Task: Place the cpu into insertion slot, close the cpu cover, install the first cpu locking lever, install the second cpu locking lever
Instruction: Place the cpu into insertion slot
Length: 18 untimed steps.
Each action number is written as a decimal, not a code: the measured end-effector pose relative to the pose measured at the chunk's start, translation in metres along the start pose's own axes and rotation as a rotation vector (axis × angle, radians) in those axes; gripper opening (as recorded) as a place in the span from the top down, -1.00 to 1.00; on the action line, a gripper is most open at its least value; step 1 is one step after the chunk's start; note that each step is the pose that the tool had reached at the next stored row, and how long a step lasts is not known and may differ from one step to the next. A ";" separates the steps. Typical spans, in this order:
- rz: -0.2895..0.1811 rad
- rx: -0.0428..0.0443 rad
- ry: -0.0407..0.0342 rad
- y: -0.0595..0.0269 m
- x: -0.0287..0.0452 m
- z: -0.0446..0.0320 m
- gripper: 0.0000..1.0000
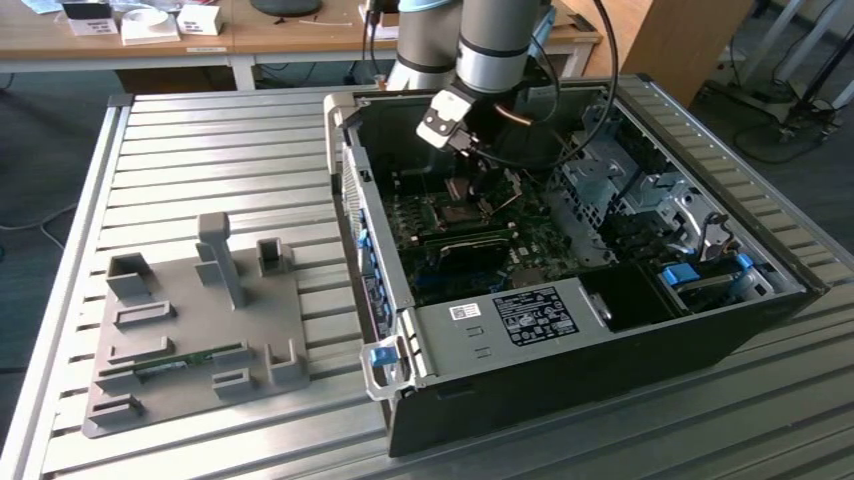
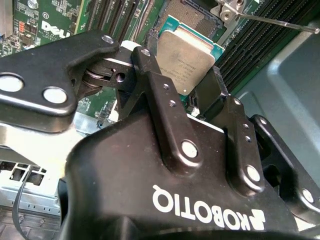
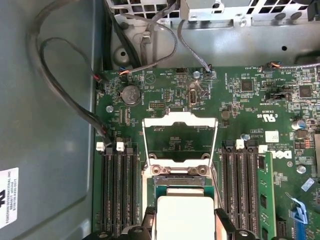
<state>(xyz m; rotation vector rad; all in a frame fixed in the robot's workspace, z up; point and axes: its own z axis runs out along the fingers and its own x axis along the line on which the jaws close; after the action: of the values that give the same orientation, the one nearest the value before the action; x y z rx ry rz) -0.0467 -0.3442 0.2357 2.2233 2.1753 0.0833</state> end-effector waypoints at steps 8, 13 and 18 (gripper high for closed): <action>0.000 0.0000 0.0001 -0.0035 -0.0002 0.0047 -0.08; 0.000 0.0000 0.0000 -0.0048 -0.0003 0.0085 -0.08; -0.001 0.0001 0.0000 -0.0054 -0.0003 0.0109 -0.08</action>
<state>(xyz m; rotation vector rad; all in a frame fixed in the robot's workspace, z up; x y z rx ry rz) -0.0515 -0.3443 0.2245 2.2218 2.1768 0.0832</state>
